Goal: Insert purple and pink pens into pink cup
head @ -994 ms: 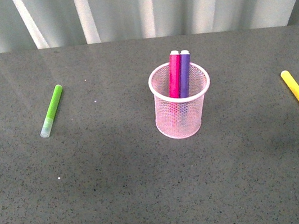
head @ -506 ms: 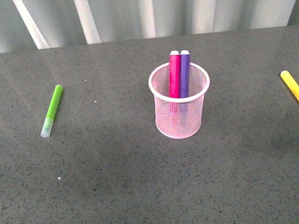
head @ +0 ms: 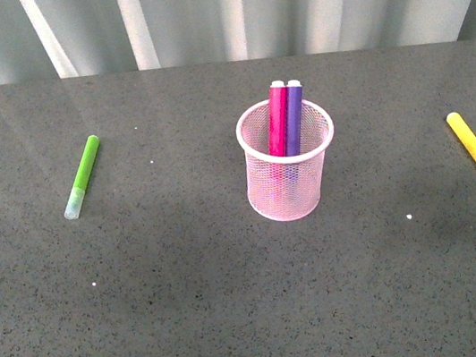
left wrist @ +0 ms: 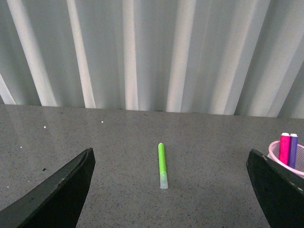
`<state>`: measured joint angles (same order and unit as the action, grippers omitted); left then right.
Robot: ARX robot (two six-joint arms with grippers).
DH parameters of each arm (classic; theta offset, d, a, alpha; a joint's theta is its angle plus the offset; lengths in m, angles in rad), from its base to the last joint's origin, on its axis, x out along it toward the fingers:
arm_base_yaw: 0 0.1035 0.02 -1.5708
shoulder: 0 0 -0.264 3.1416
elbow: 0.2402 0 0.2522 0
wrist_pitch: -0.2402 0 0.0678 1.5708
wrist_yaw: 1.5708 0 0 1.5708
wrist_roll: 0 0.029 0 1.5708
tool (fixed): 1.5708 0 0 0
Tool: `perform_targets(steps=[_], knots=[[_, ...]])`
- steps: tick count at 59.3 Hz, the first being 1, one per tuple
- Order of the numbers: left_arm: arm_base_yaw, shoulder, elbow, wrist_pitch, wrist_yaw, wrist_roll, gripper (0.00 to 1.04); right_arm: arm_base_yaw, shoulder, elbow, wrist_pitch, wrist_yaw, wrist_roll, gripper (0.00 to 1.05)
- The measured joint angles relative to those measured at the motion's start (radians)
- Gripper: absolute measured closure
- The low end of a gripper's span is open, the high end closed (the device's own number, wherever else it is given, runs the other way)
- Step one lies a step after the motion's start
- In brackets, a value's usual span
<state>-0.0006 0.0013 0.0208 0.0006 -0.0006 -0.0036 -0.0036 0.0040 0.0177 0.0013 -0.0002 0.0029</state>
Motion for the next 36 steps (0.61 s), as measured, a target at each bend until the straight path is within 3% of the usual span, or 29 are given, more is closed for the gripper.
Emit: perform_targets(steps=[36], knots=[[0.0, 0.0, 0.0, 0.0, 0.0, 0.0, 0.07, 0.0, 0.0, 0.0, 0.0, 0.0, 0.0, 0.07]])
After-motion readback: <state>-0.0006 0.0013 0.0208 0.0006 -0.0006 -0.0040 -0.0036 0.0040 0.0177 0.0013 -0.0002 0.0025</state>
